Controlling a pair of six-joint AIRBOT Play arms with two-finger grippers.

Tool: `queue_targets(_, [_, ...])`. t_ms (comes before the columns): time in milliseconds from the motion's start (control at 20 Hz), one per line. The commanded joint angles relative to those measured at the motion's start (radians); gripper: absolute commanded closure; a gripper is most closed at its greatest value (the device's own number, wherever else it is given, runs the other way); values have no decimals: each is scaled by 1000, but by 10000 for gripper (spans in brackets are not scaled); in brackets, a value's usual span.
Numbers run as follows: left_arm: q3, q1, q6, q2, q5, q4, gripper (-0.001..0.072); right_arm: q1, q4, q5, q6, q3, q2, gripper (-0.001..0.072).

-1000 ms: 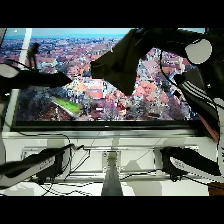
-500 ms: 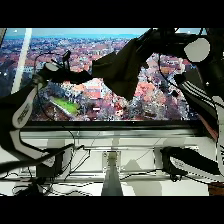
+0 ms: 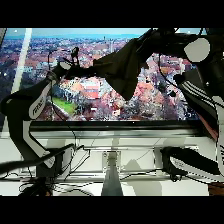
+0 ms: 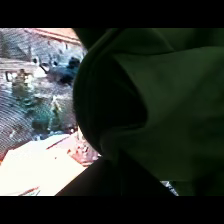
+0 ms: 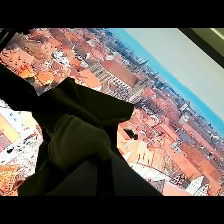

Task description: Fold the clothes and pants, and hang the long-sleeved shirts on hangers.

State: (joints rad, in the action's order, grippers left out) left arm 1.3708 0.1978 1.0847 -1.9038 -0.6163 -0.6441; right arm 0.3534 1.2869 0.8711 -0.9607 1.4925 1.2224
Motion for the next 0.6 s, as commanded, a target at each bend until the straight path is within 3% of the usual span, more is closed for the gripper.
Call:
queue_targets(0, [6, 18, 12, 1, 51, 2, 693, 0, 19, 0, 0, 0, 0, 696])
queue_targets(100, [6, -4, 19, 35, 18, 1, 693, 0, 91, -1, -18, 0, 0, 696])
queue_targets(300, [6, -90, 19, 233, -68, -130, 694, -61, 340, -7, -262, 0, -1, 697])
queue_targets(550, [6, -281, 18, 675, -95, -312, 693, -339, 332, 36, -520, 0, -1, 697])
